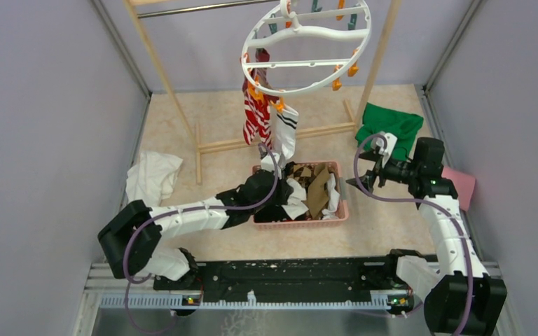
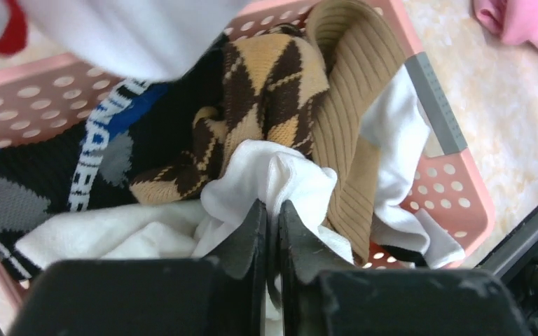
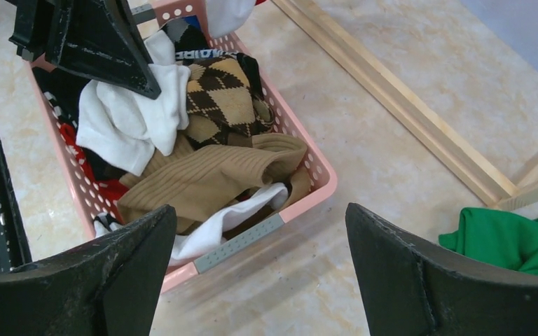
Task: Clip the socks to the hanger
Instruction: Adjust the sock in the bin.
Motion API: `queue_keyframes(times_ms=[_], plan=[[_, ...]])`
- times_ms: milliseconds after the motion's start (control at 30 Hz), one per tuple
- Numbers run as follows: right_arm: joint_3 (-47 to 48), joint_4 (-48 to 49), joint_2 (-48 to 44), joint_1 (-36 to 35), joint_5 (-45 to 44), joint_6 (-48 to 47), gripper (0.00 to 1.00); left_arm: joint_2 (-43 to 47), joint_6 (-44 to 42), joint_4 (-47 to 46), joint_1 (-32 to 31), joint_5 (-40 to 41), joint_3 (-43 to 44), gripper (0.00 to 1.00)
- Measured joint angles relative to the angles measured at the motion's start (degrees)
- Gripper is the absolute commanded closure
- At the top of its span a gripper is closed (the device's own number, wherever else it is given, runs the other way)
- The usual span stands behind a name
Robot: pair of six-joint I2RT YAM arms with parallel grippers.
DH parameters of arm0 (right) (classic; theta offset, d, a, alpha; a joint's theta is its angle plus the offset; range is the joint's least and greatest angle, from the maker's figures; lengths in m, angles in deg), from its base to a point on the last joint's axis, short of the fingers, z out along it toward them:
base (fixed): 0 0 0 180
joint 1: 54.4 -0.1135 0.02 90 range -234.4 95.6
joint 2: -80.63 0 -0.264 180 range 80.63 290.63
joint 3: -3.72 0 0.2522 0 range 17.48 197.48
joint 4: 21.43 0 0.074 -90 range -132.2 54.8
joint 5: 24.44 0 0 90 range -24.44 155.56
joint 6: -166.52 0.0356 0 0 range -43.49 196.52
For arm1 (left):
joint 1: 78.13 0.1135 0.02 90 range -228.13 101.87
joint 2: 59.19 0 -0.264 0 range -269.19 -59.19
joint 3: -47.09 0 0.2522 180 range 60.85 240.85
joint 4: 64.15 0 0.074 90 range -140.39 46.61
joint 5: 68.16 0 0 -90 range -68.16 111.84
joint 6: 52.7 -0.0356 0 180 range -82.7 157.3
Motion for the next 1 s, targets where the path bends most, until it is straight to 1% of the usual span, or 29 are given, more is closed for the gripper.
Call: queue_keyframes(times_ms=[33,67,167,233,367,467,600,767,900,1000], plan=[[0.26,-0.59,0.13,0.0,0.02,-0.15,0.11,-0.02,-0.79,-0.13,0.02,-0.98,0.07,0.98],[0.33,-0.72,0.13,0.0,0.07,-0.26,0.11,0.15,-1.92,-0.35,0.0,-1.95,0.07,0.99],[1.18,-2.43,0.13,-0.02,0.55,-0.63,0.1,2.29,-5.95,-1.11,0.0,-5.53,0.07,0.98],[1.92,-3.3,0.15,0.0,1.29,-0.7,0.1,5.84,-7.82,-1.38,0.0,-7.06,0.07,0.97],[2.84,-4.74,0.48,-0.02,4.68,-1.14,0.1,12.04,-9.35,-3.04,0.68,-10.73,0.5,0.97],[2.86,-6.05,1.16,-0.87,7.48,-2.1,0.1,14.27,-9.18,-5.44,1.66,-14.97,1.01,0.97],[2.86,-6.58,2.64,-3.89,9.6,-2.58,0.1,14.49,-7.17,-8.9,3.13,-20.09,0.39,0.96],[2.84,-6.54,4.31,-9.4,10.32,-2.58,0.1,13.92,-1.68,-15.52,4.92,-24.41,-3.04,0.95],[2.8,-6.25,4.9,-11.37,10.23,-2.45,0.1,11.78,2.47,-18.14,6.21,-24.7,-4.57,0.94],[2.8,-5.68,4.96,-12.17,9.07,-2.27,0.11,11.1,5.11,-16.92,7.56,-21.27,-5.44,0.93]])
